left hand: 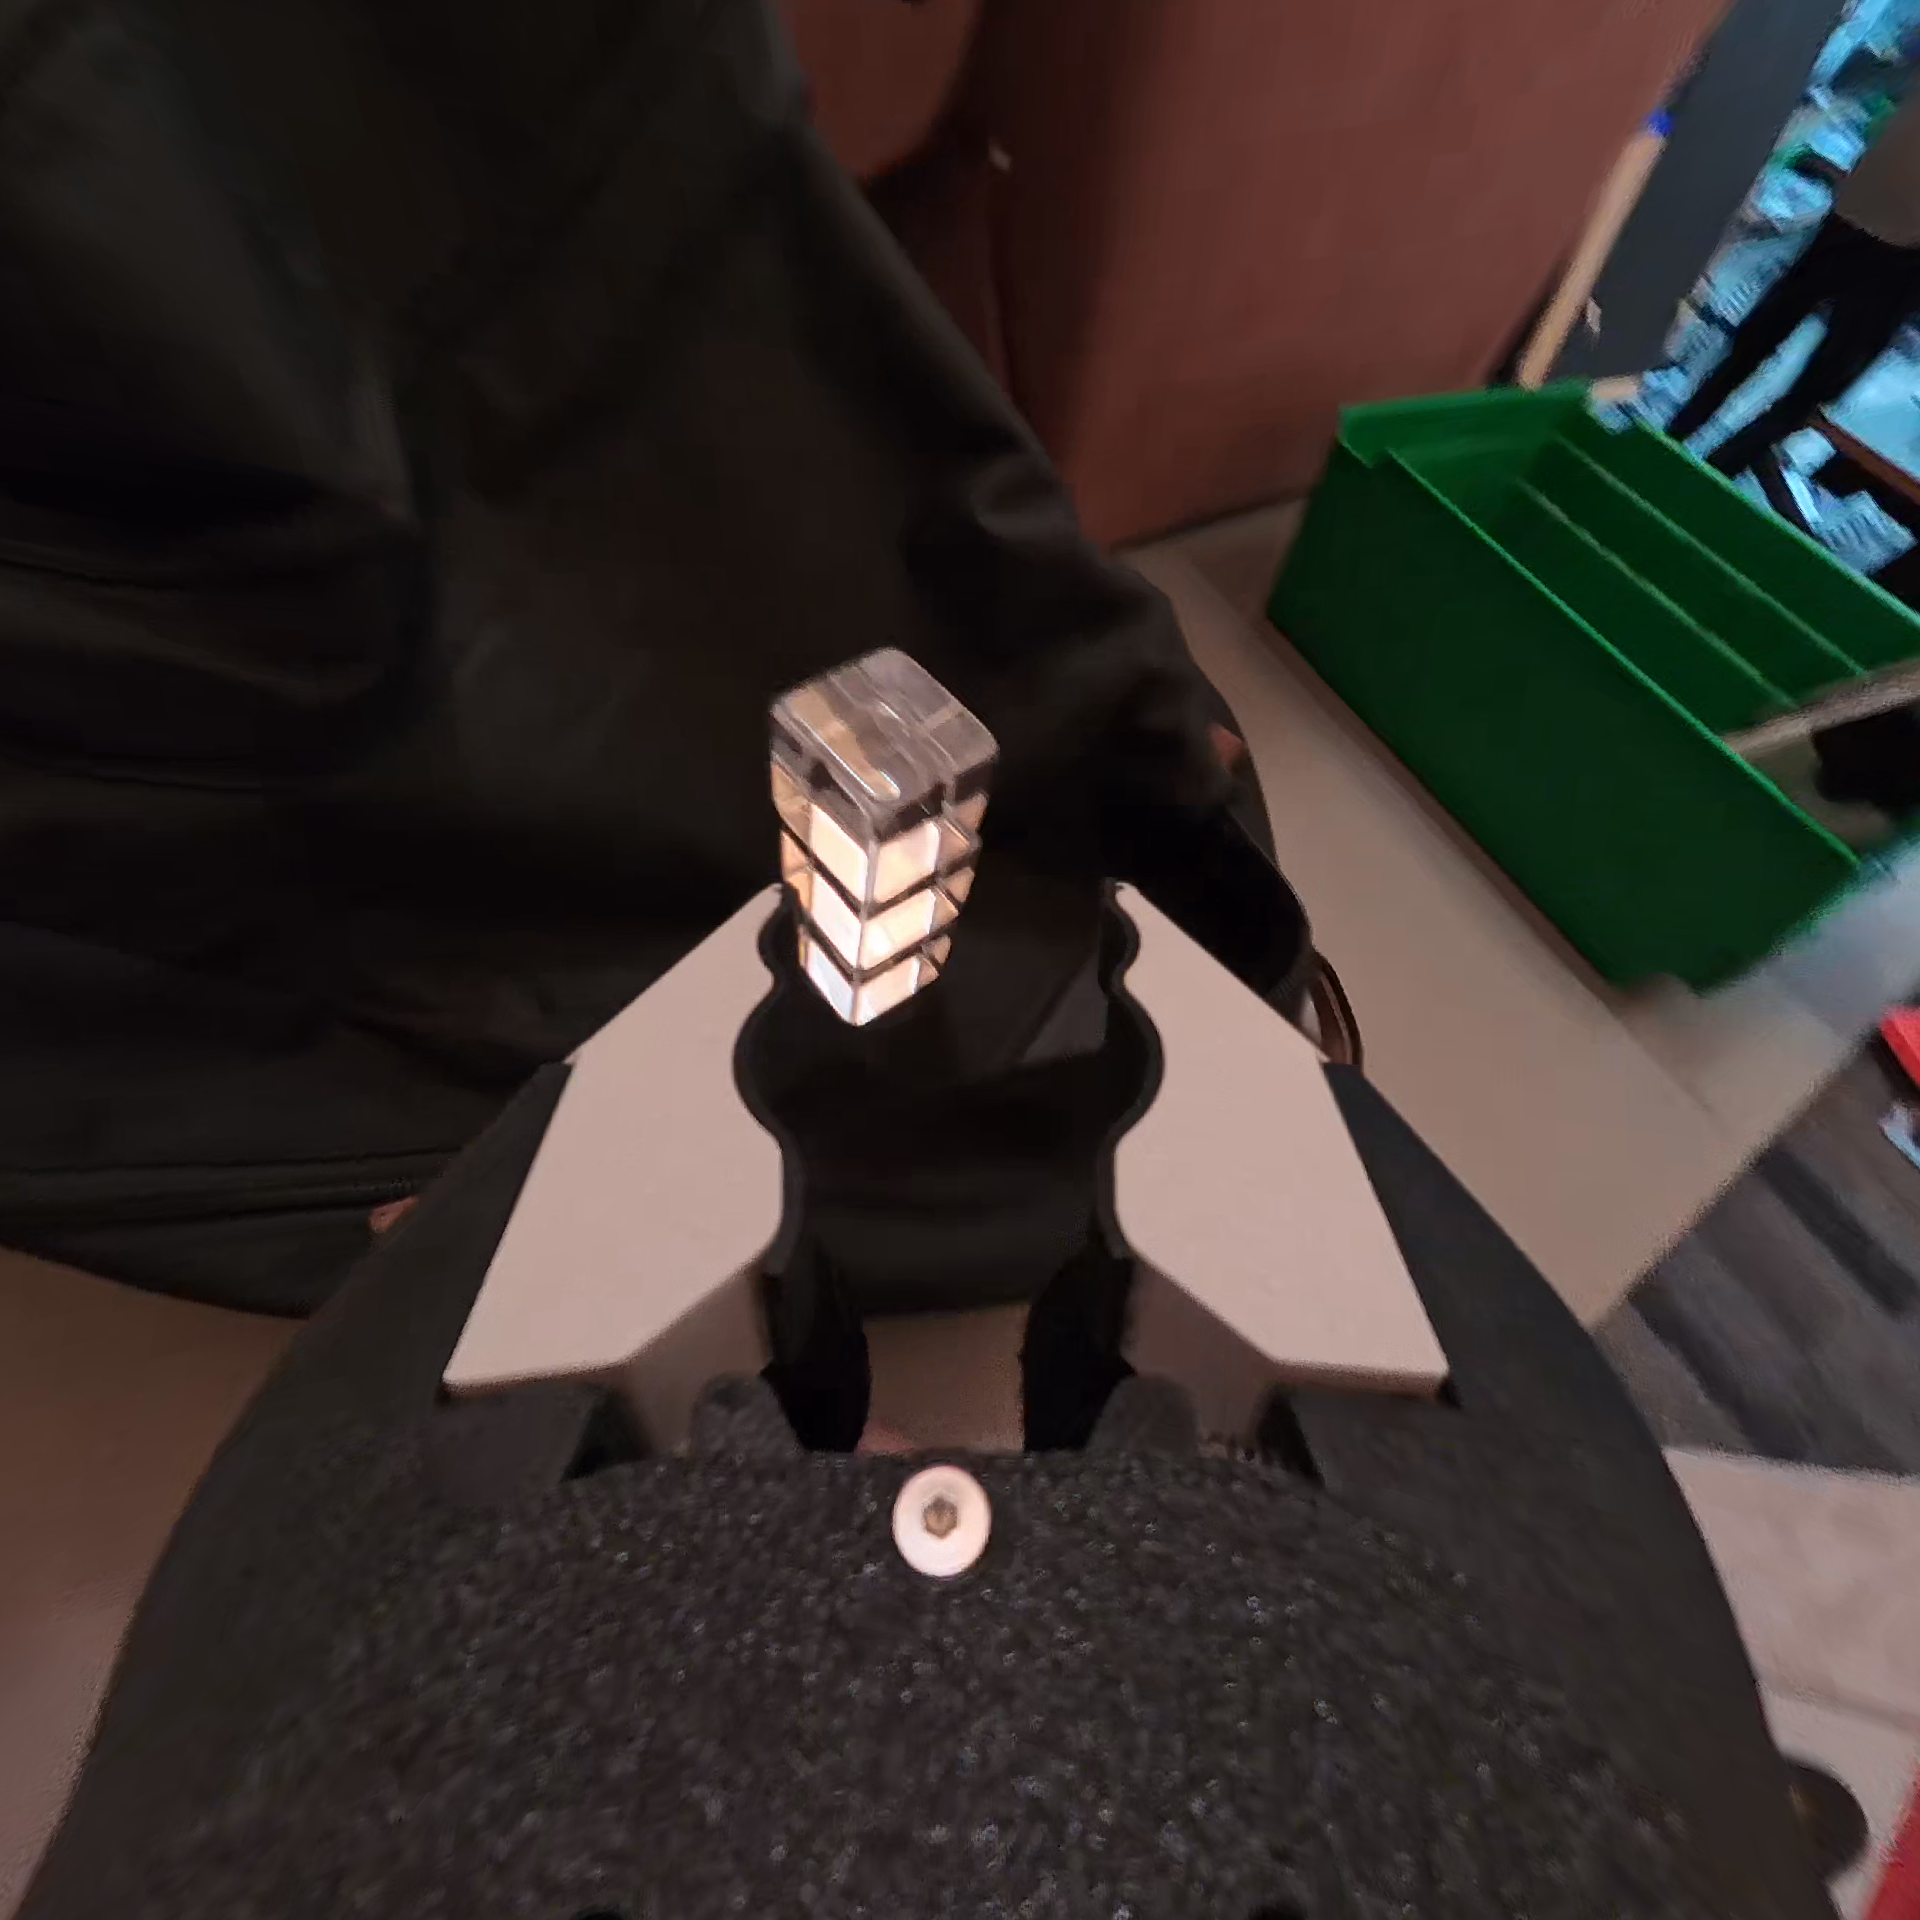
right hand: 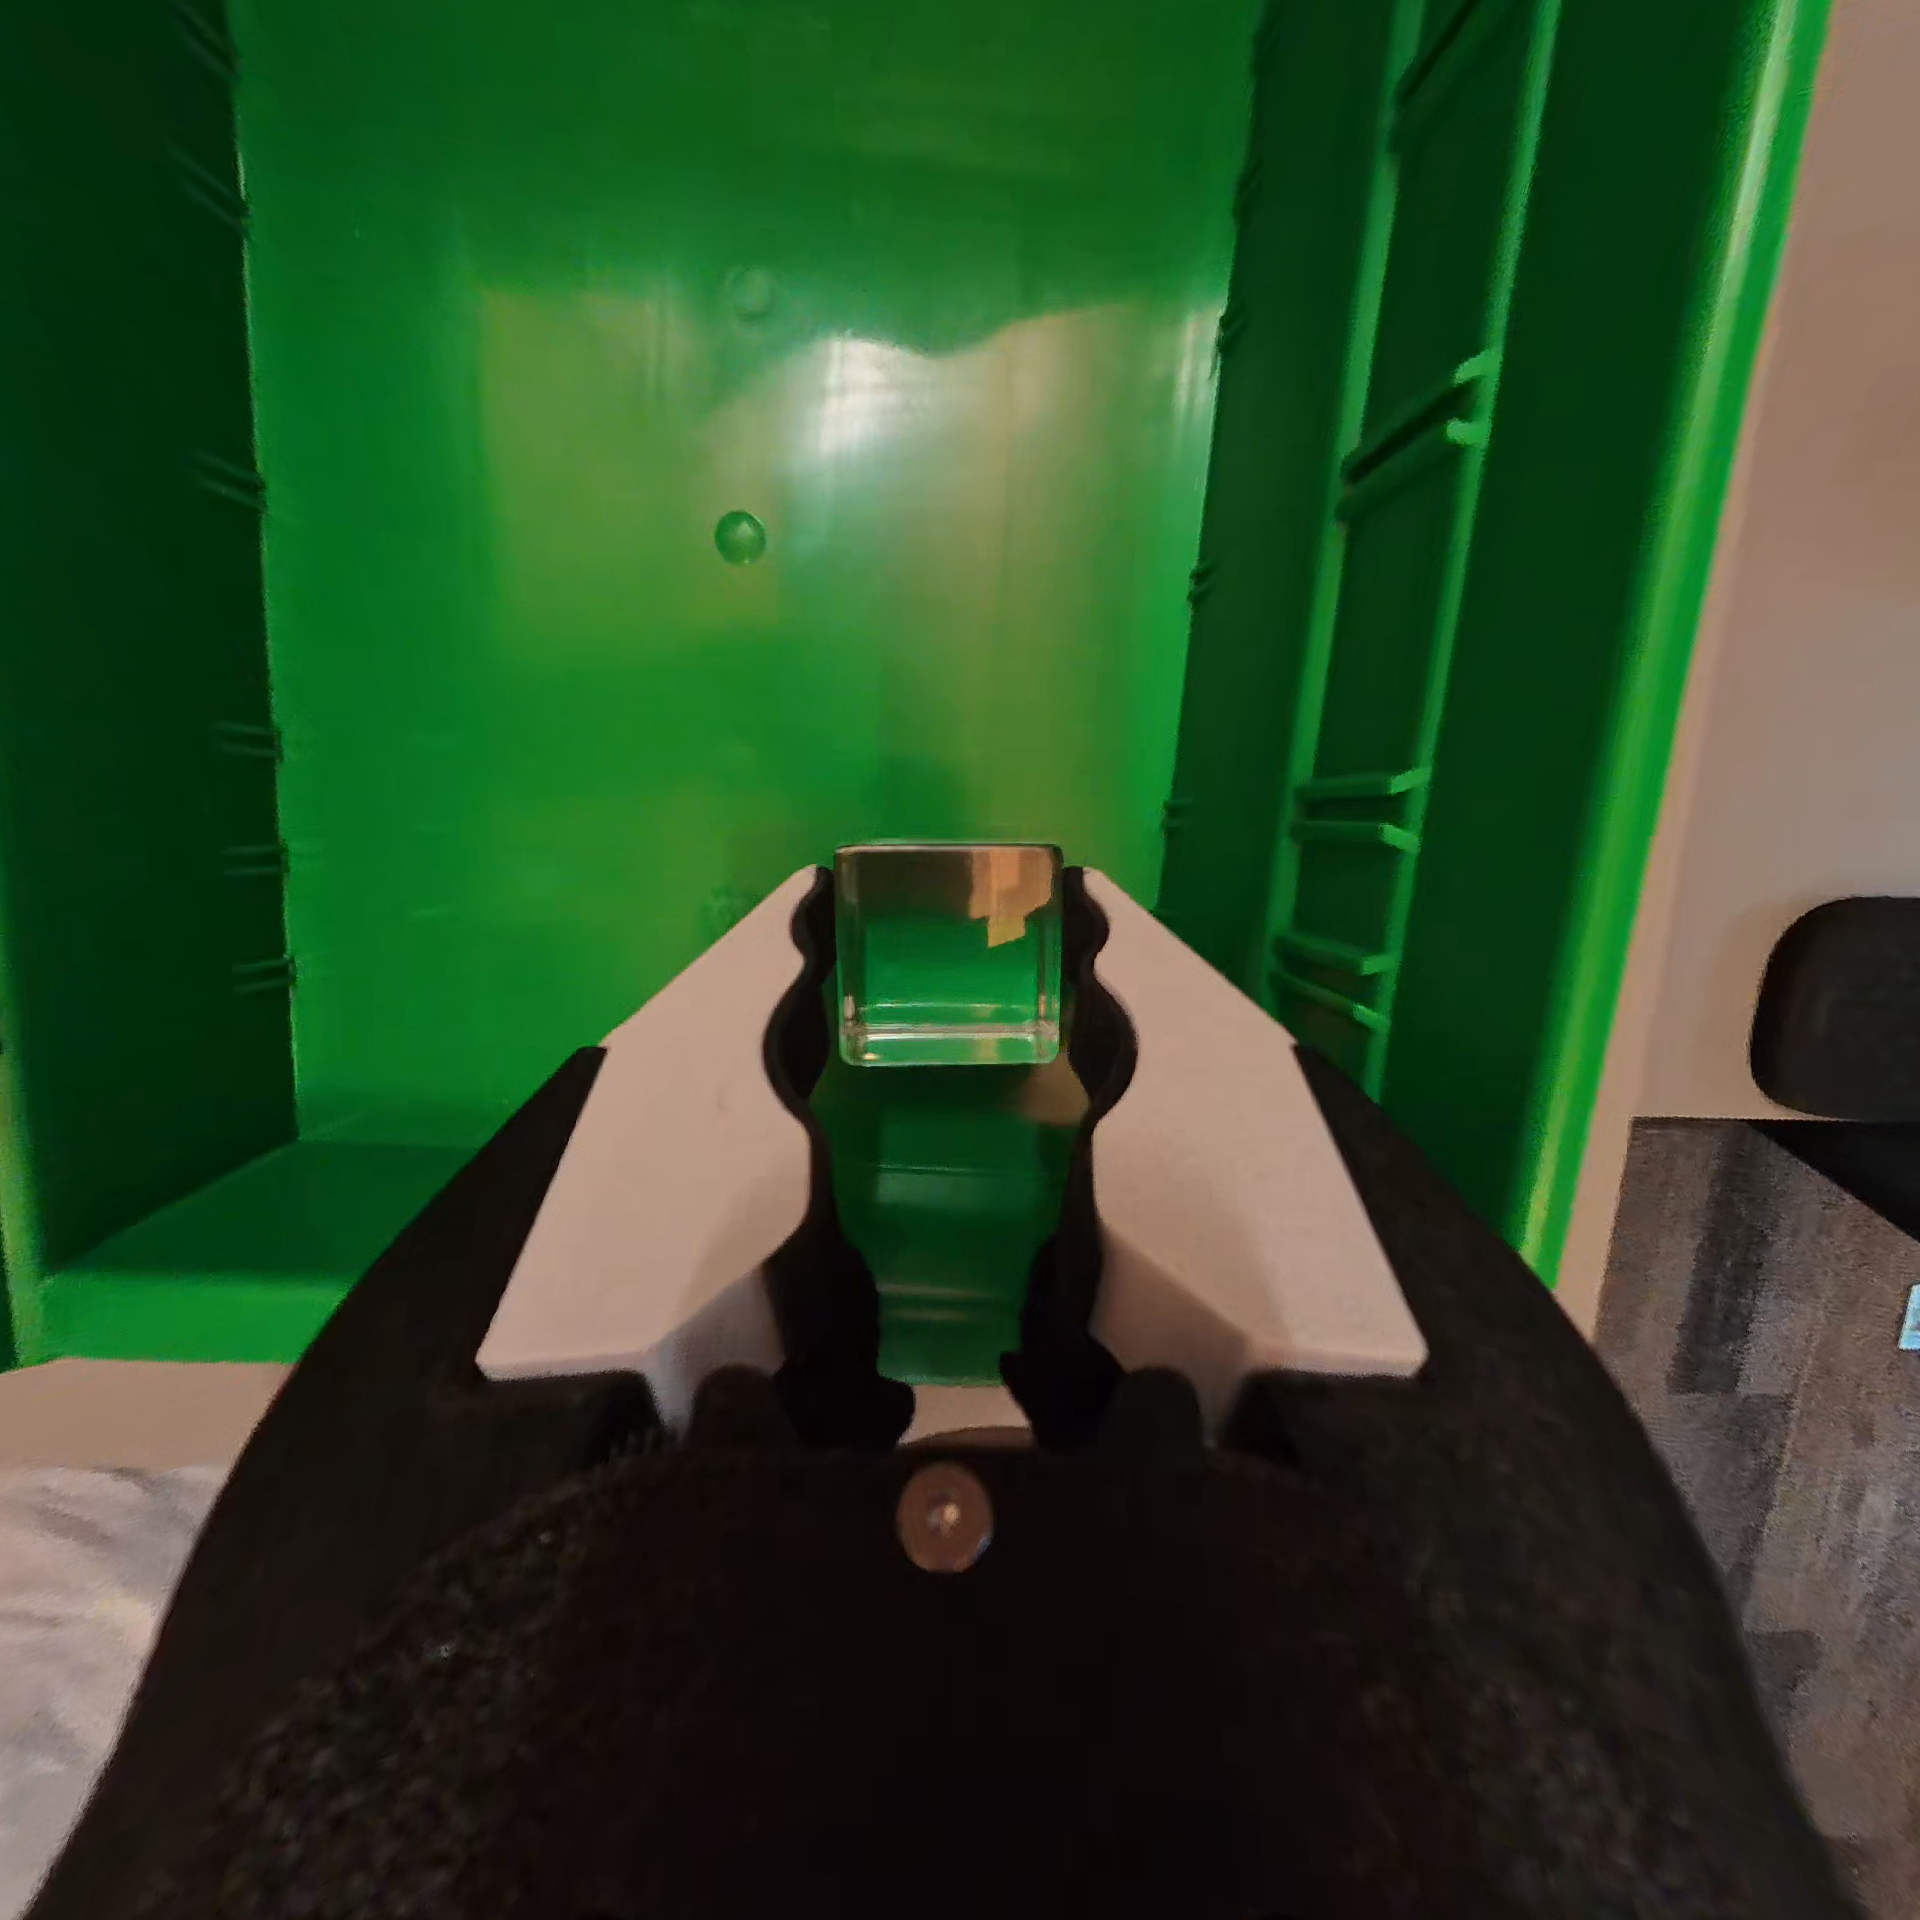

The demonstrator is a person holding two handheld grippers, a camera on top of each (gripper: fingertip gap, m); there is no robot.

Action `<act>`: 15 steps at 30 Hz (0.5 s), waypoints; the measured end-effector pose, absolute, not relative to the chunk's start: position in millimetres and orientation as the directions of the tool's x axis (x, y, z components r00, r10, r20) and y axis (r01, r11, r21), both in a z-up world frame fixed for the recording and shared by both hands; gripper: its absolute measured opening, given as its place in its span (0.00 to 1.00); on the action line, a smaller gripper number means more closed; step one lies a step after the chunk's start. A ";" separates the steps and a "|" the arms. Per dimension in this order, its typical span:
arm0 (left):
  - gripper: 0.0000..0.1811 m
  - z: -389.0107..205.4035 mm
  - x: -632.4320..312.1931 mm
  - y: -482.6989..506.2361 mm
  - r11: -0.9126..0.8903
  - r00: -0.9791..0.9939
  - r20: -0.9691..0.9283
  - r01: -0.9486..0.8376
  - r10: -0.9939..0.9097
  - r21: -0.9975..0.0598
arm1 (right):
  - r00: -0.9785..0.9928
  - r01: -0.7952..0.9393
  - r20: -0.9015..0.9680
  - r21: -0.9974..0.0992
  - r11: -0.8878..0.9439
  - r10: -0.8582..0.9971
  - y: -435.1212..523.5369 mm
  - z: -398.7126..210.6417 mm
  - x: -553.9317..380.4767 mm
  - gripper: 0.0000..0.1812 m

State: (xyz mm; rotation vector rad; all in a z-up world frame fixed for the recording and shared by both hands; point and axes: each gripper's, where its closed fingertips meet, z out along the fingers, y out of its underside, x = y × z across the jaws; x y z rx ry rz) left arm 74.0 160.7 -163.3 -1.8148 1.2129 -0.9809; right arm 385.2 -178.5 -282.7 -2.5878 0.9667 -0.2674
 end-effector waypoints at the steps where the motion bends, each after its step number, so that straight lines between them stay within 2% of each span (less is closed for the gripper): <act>1: 0.32 -163.6 79.1 166.7 -0.306 0.302 0.198 -0.370 -0.933 -0.877 | 0.744 -0.587 0.067 -0.410 -0.699 -0.664 -178.9 -279.9 386.6 0.27; 3: 0.33 -169.8 87.9 180.1 -0.337 0.405 0.183 -0.350 -0.896 -0.874 | 0.734 -0.563 0.090 -0.474 -0.677 -0.673 -173.9 -263.8 388.1 0.34; 8: 0.37 -183.3 109.6 185.0 -0.364 0.543 0.138 -0.336 -0.829 -0.869 | 0.733 -0.429 0.031 -0.755 -0.496 -0.680 -125.4 -193.4 368.5 0.35; 11: 0.37 -188.0 114.4 191.7 -0.359 0.634 0.071 -0.339 -0.770 -0.870 | 0.778 -0.357 -0.022 -0.838 -0.413 -0.627 -90.5 -169.2 337.8 0.35; 15: 0.28 -187.4 118.5 191.8 -0.385 0.653 0.094 -0.318 -0.752 -0.867 | 0.891 -0.203 -0.021 -0.912 -0.357 -0.454 -35.7 -152.7 277.3 0.35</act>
